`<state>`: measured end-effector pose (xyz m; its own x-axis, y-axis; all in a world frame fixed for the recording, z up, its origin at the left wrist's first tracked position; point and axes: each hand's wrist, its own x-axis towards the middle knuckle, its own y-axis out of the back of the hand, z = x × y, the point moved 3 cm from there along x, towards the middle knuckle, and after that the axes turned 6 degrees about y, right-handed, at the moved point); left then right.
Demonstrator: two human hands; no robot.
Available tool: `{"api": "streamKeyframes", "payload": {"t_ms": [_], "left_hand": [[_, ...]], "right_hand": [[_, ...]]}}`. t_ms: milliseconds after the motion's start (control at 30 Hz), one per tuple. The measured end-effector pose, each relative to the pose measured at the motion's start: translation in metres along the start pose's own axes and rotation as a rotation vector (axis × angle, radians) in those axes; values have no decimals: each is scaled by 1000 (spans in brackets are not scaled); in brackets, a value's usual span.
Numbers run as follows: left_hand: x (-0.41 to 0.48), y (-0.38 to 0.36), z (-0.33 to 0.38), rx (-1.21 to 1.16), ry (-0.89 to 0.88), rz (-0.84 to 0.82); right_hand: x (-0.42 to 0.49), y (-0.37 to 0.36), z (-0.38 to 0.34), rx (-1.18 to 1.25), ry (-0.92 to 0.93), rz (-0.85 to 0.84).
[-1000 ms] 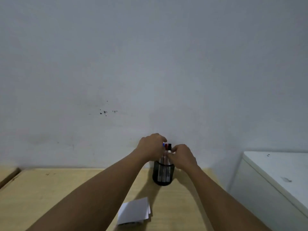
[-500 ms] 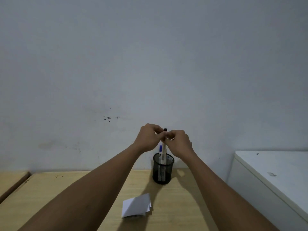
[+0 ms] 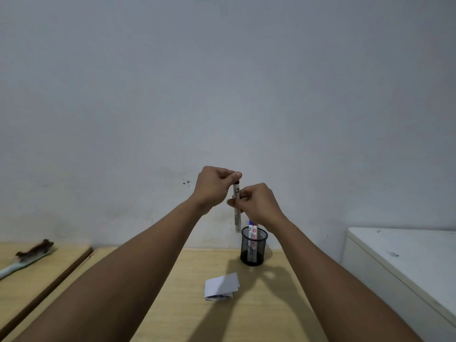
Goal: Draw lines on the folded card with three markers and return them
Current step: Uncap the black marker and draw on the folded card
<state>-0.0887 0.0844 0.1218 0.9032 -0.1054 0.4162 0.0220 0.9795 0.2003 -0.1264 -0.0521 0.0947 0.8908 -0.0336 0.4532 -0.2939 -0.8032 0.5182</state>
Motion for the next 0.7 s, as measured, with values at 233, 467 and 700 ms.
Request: {"api": "streamKeyframes", "payload": {"t_ms": [233, 467, 700], "left_hand": [[-8, 8, -14, 16, 16, 67], [-12, 3, -47, 62, 47, 93], [-20, -4, -76, 76, 94, 244]], "right_hand": [[-7, -19, -4, -9, 7, 43], [-12, -49, 21, -22, -70, 100], [-14, -68, 38, -123, -107, 118]]}}
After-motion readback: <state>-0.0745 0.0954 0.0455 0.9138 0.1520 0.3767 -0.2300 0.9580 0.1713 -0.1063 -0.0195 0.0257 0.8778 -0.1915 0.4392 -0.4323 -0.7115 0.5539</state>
